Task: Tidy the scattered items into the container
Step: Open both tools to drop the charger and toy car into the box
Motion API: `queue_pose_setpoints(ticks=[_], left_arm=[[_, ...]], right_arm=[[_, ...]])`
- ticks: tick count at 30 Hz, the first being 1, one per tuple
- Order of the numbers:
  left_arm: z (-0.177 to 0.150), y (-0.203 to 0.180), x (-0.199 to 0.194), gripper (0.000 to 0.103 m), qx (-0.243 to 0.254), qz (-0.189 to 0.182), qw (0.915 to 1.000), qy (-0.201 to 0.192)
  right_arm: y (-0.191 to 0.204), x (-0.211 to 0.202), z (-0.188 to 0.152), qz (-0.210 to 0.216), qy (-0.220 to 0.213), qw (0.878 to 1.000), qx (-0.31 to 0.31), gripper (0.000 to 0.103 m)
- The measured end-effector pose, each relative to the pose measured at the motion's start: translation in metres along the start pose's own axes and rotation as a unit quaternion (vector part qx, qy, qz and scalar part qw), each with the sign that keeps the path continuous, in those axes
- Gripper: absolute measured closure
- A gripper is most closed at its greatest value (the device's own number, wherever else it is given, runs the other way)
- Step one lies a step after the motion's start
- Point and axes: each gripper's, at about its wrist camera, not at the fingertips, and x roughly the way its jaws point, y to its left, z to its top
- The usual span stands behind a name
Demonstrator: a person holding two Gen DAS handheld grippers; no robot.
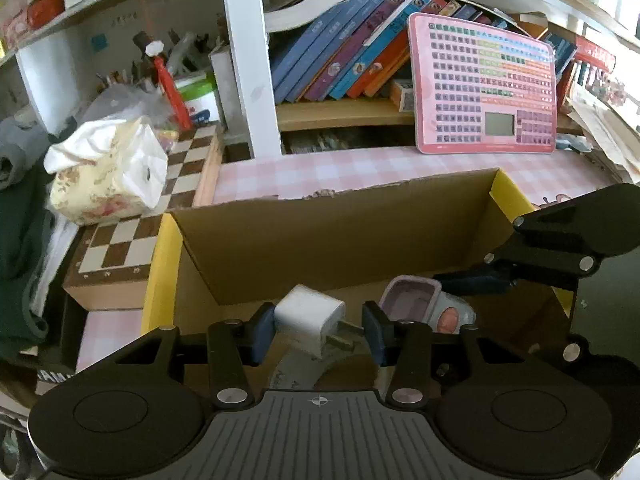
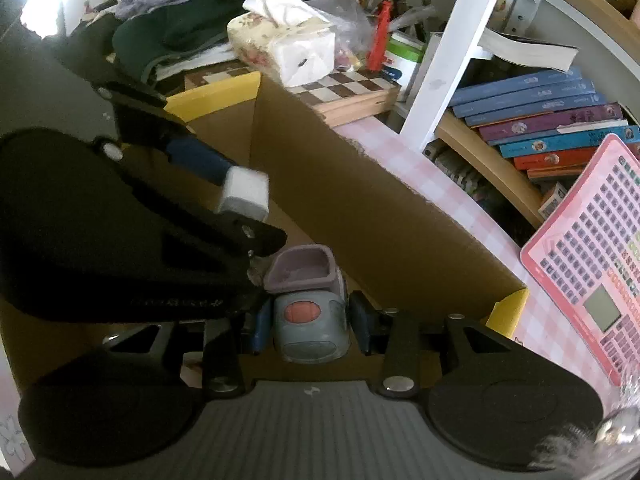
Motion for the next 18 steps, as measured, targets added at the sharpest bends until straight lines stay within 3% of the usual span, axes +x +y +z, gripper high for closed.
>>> queue_pose_setpoints(ticks=[2,4,18], left_arm=[[0.000,0.001,-0.002,0.040,-0.006,0.009,0.9999,-0.007],[0.000,0.002,-0.007,0.033,-0.011,0.016,0.9996,-0.019],[-0.005,-0.005,-0.076,0.018,-0.002,0.010,0.9950,-0.099]], right_arm=[[0.000,-0.002,0.000,-0.004,-0.008,1.000,0.000,0.044],[-0.001,-0.006,-0.001,-0.009,-0.015,1.000,-0.004,0.039],[-0.001,-0.061,-0.010,-0.031,-0.074,0.995,0.055,0.029]])
